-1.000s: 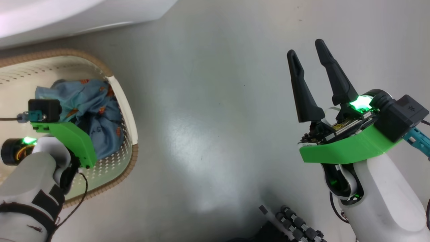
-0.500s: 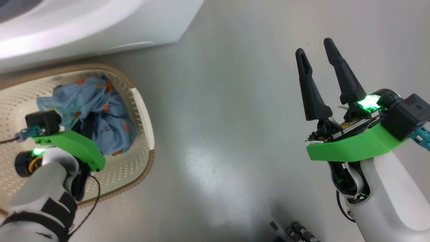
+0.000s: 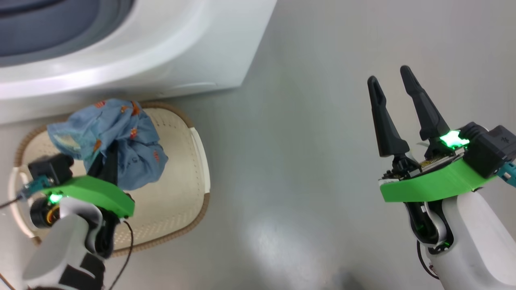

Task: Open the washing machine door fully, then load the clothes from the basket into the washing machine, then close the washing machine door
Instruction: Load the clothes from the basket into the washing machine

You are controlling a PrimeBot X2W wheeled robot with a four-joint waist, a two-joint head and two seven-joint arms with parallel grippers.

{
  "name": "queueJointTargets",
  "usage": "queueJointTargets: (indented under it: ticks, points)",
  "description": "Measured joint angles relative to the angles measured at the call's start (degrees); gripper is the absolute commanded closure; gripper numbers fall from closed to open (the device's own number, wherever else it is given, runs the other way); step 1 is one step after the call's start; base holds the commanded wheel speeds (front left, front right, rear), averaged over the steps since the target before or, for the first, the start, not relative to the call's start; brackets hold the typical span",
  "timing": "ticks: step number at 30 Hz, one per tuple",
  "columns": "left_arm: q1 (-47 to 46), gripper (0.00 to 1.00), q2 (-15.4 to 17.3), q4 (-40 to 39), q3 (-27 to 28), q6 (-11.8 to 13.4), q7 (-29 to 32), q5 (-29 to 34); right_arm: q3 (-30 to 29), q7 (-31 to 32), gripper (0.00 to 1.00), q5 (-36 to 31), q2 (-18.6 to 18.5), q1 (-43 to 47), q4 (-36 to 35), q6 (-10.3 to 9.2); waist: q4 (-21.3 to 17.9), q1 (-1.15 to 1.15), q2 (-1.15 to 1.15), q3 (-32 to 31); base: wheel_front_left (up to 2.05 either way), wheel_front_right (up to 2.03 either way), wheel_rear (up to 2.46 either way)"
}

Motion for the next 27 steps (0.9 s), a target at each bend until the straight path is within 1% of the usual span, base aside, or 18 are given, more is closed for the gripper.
queueJointTargets:
  ticks: [8, 12, 22, 27]
  points:
    - [8.0, 1.00, -3.2, -7.9, 10.4, 0.0, 0.0, 9.3, -0.4, 0.0, 0.00, 0.4, -1.2, 2.3, 0.9, 0.00, 1.6, 0.00, 0.00, -6.1, 0.00, 0.00, 0.00]
    - [11.8, 1.00, -4.3, -12.0, 14.2, 0.0, 0.0, 13.2, -0.5, 0.0, 0.00, 1.0, -1.6, 4.4, 1.6, 0.00, 2.3, 0.00, 0.00, -9.2, 0.00, 0.00, 0.00]
    - [20.5, 1.00, -6.6, -21.9, 21.2, 0.0, 0.0, 22.0, -1.0, 0.0, 0.00, 1.9, -3.0, 9.9, 2.4, 0.00, 3.6, 0.00, 0.00, -16.9, 0.00, 0.00, 0.00]
    - [24.5, 1.00, -7.5, -26.7, 23.0, 0.0, 0.0, 25.5, -1.8, 0.0, 0.00, 1.9, -3.2, 12.9, 2.8, 0.00, 4.3, 0.00, 0.00, -20.4, 0.00, 0.00, 0.00]
